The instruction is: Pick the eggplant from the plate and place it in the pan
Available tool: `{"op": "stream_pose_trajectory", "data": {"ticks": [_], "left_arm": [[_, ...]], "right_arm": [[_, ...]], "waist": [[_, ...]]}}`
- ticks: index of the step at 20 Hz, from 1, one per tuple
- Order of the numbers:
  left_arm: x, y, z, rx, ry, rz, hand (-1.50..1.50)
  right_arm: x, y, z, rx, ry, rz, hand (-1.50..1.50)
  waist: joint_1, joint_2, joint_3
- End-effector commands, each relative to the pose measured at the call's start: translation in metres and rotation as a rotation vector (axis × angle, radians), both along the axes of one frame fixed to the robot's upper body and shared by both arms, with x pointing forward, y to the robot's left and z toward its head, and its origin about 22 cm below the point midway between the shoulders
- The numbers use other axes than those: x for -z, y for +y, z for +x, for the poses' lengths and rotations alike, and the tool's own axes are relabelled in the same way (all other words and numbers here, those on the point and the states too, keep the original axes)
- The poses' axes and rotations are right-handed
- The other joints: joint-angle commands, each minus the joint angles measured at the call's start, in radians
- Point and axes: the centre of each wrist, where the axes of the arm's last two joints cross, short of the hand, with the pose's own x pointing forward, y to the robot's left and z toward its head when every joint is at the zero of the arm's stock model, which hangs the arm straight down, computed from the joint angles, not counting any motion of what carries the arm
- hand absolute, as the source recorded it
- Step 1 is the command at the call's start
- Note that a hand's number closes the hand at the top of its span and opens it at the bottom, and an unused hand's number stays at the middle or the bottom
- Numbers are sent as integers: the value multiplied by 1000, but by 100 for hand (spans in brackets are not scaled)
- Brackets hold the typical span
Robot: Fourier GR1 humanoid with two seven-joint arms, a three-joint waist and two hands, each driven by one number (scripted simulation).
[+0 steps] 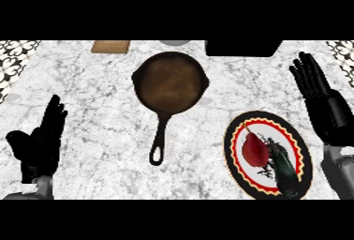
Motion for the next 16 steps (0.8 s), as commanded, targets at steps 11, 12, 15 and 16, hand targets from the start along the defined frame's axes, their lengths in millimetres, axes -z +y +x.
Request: {"op": "stream_pose_trajectory", "data": {"ticks": [11, 12, 15, 16], "left_arm": [[14, 58, -4, -58, 236, 166, 0], [12, 72, -5, -38, 267, 164, 0], [9, 86, 15, -12, 263, 148, 0], [32, 73, 12, 2, 264, 166, 0]], "right_arm": [[71, -73, -22, 433, 398, 234, 150], [77, -74, -34, 430, 364, 238, 150], [86, -85, -69, 339, 279, 182, -150], [72, -83, -69, 295, 261, 142, -150]], "waist": [[-71, 0, 6], [-67, -7, 4], [-38, -10, 3], [-31, -10, 2]]}}
